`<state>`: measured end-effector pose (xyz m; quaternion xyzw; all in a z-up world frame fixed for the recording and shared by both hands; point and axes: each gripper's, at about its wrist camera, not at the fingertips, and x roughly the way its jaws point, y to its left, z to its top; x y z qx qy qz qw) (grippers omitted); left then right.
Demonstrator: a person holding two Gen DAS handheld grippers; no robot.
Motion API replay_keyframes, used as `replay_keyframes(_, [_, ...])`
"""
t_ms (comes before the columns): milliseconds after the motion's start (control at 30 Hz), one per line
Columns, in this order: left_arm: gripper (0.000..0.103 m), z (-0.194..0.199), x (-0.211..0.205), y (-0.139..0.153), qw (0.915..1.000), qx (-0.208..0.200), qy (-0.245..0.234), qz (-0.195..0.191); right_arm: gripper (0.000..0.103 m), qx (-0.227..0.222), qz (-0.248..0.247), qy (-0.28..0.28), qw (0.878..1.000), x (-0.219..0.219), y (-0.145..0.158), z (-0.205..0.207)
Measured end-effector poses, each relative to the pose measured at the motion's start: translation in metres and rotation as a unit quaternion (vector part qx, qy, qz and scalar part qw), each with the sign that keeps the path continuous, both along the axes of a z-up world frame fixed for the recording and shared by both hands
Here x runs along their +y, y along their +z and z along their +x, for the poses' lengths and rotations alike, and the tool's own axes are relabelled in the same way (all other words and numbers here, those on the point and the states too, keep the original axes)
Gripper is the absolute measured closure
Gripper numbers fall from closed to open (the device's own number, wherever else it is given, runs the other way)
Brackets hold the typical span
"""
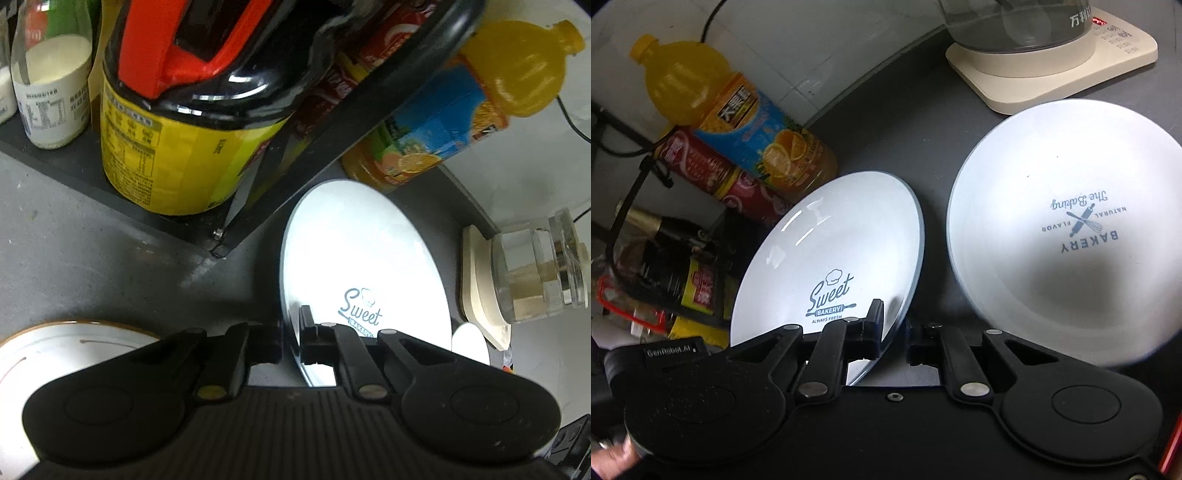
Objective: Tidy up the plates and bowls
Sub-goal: 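Lift the 'Sweet' plate and lower it onto the flower-pattern plate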
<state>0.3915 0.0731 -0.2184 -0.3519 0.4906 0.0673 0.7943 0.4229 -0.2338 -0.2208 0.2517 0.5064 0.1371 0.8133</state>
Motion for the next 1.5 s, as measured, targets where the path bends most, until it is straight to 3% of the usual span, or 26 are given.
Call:
replay_keyframes(600, [0.097,-0.062,-0.007,0.050,0.9985,-0.044,-0.019,0.026,0.089,-0.056,-0.002,0.042,0.998,-0.007,0.042,-0.071])
replay_keyframes(1067, [0.096,-0.135,-0.011,0.055,0.9984,-0.039,-0.016,0.038,0.089,-0.069,-0.017,0.101,0.992,0.002,0.057,-0.113])
replay_keyframes(1500, [0.096,-0.174,0.007,0.056,0.9989,-0.028,0.014,0.037,0.089,-0.069,-0.032,0.171,0.982,0.028,0.058,-0.129])
